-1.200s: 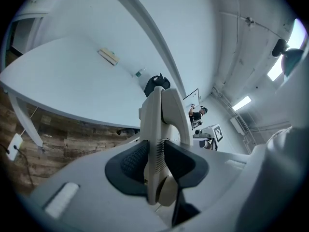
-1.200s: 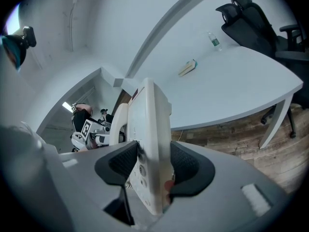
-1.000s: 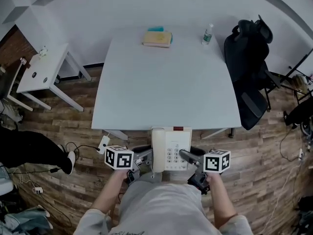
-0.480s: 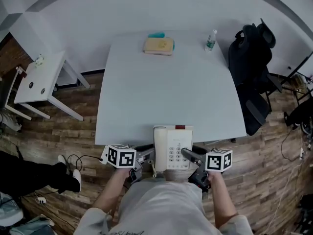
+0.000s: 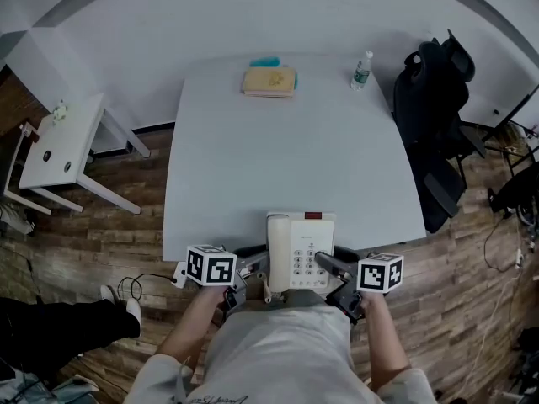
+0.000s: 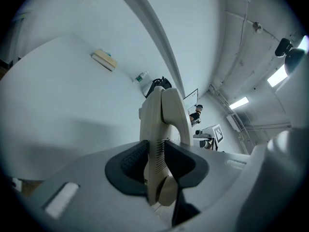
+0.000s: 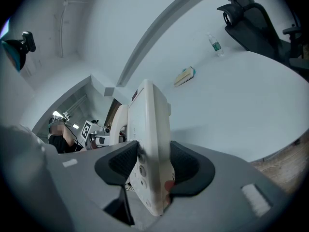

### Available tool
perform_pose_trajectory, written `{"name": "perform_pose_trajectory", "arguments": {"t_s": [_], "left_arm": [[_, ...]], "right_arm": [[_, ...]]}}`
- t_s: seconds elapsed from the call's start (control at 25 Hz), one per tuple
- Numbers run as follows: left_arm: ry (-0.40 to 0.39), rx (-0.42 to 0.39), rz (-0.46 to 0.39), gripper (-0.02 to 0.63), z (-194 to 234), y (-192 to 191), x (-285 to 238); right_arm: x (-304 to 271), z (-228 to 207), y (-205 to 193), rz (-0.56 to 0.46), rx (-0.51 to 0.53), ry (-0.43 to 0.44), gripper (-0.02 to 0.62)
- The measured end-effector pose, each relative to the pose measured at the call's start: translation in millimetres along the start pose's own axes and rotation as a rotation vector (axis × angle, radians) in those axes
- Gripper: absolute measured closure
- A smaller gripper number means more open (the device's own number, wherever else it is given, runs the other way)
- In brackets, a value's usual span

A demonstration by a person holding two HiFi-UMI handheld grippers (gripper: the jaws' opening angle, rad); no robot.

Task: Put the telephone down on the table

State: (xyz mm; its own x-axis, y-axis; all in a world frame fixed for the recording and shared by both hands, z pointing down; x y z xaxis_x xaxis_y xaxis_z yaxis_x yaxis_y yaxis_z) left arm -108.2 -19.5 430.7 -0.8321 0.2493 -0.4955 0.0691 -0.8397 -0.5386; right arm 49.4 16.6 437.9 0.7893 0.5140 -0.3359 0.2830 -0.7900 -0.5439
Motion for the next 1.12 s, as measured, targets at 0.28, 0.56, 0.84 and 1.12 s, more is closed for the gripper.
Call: {"name": "perform_pose_trajectory", "arguments": {"t_s": [0.28, 0.56, 0.84, 1.12], "left_arm": [[0.0, -0.002, -0.022, 0.485, -1, -13, 2], [0.02, 0.054, -0.012, 0.485, 2, 41, -33], [0.038, 0.062, -0.018, 0.485, 13, 60, -39], [0.046, 0.076, -0.016, 0.485, 28, 83, -57]], "right_arm": [[2, 2, -9, 0.013, 0.024, 0.006, 0.371], [0, -28, 57, 0.062, 0.002, 0.018, 0.371], [-14, -37, 75, 0.083, 0.0, 0.029, 0.371], [-25, -58, 100, 0.086, -0.017, 0.032, 0.371]]}}
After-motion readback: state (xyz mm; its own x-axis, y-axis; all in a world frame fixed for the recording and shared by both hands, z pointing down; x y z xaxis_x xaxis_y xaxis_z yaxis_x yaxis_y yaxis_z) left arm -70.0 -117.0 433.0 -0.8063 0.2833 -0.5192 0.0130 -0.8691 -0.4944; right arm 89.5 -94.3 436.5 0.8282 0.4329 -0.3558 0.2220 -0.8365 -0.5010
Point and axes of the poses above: the fingertips, and each gripper's own axes: x backward along the fingers, z to its left, y out of its top, the point moved 2 cm from there along x, backward along the fingers, and after that the axes turned 9 degrees about y, right-handed, at the moved point
